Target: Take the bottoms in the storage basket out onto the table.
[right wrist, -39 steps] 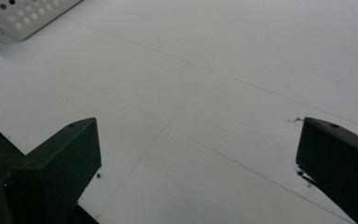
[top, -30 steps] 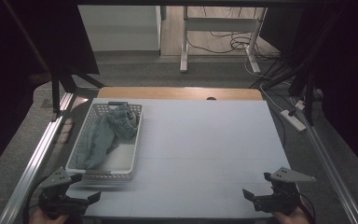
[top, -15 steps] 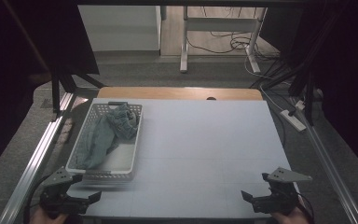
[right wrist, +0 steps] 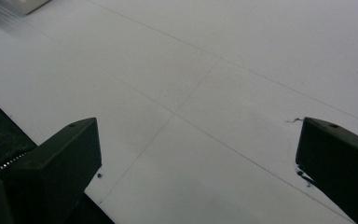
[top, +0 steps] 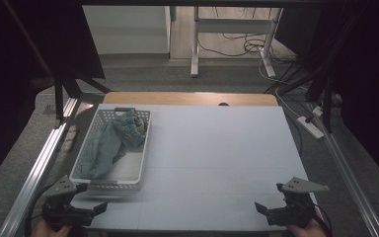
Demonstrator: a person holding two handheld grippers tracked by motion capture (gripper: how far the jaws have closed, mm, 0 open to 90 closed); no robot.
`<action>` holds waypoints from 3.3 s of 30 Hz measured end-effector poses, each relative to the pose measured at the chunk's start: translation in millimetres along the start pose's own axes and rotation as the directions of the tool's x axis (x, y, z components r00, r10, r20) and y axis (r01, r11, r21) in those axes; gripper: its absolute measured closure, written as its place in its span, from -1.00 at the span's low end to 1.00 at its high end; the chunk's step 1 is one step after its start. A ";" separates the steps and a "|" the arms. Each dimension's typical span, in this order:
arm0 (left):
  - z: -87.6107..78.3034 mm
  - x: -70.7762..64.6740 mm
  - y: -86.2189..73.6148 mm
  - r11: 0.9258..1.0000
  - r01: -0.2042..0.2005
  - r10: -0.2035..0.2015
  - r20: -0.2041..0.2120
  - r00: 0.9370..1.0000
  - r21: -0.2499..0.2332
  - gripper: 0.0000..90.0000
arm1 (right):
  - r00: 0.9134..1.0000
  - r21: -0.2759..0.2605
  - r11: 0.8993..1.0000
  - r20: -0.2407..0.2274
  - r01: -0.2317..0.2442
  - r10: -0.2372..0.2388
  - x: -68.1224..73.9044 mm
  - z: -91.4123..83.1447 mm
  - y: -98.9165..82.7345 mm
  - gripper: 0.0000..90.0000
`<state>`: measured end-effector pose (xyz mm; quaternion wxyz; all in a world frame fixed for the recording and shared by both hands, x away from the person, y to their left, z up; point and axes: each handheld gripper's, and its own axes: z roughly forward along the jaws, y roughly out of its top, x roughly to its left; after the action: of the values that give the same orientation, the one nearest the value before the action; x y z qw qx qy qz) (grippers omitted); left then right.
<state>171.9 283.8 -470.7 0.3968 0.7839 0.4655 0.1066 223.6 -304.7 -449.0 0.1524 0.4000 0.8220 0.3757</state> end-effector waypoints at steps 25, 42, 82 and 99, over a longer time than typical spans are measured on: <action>-3.6 0.7 8.3 0.995 -0.057 0.062 0.065 0.996 -0.076 -1.00 | 1.000 0.020 1.000 -0.005 0.013 -0.013 1.1 2.2 0.6 -0.98; -1.8 8.0 18.3 0.994 -0.051 0.054 0.036 0.998 -0.096 -1.00 | 1.000 0.028 1.000 -0.003 0.013 -0.013 1.2 3.2 0.9 -0.98; 24.8 30.6 52.6 0.998 -0.017 0.019 0.023 1.000 -0.062 -1.00 | 0.999 0.066 0.997 -0.009 0.037 -0.036 3.4 6.7 1.9 -0.98; 35.4 44.6 65.7 0.998 0.003 -0.002 0.027 1.000 -0.055 -1.00 | 0.999 0.073 0.996 -0.009 0.044 -0.043 4.3 7.7 2.0 -0.98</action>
<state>257.5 285.0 -455.7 0.4247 0.7734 0.4580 0.1082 226.2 -296.8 -452.4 0.1430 0.3859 0.8443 0.3433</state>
